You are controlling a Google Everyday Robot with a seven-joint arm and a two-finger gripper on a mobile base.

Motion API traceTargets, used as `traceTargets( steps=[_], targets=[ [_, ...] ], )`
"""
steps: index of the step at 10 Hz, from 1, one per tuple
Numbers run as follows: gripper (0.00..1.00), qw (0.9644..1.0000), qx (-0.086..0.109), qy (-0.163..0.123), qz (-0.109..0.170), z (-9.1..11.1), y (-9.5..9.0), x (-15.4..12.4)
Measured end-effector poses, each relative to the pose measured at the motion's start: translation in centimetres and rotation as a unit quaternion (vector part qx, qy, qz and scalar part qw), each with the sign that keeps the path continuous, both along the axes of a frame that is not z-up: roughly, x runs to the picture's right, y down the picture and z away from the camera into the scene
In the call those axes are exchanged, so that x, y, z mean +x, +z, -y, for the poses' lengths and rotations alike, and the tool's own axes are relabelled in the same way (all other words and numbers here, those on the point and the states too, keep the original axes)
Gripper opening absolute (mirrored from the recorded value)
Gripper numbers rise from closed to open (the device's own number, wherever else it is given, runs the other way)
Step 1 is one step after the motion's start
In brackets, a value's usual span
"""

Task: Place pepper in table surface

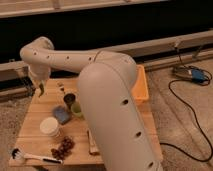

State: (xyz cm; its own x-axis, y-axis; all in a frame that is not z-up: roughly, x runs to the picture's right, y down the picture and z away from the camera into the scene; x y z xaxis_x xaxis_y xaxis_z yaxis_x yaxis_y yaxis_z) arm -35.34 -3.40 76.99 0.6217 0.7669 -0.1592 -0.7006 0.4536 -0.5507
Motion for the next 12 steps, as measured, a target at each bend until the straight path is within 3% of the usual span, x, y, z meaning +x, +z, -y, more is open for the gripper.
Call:
traceTargets(
  steps=[6,7,12],
  targets=[
    [0.7,1.0,-0.001,-0.001,0.001,-0.1,0.02,-0.12],
    [0.76,1.0,-0.001,-0.001,0.001,-0.1,0.0,-0.12],
    [0.8,0.9999,0.008,-0.013,-0.005,-0.53,-0.43,0.14]
  ],
)
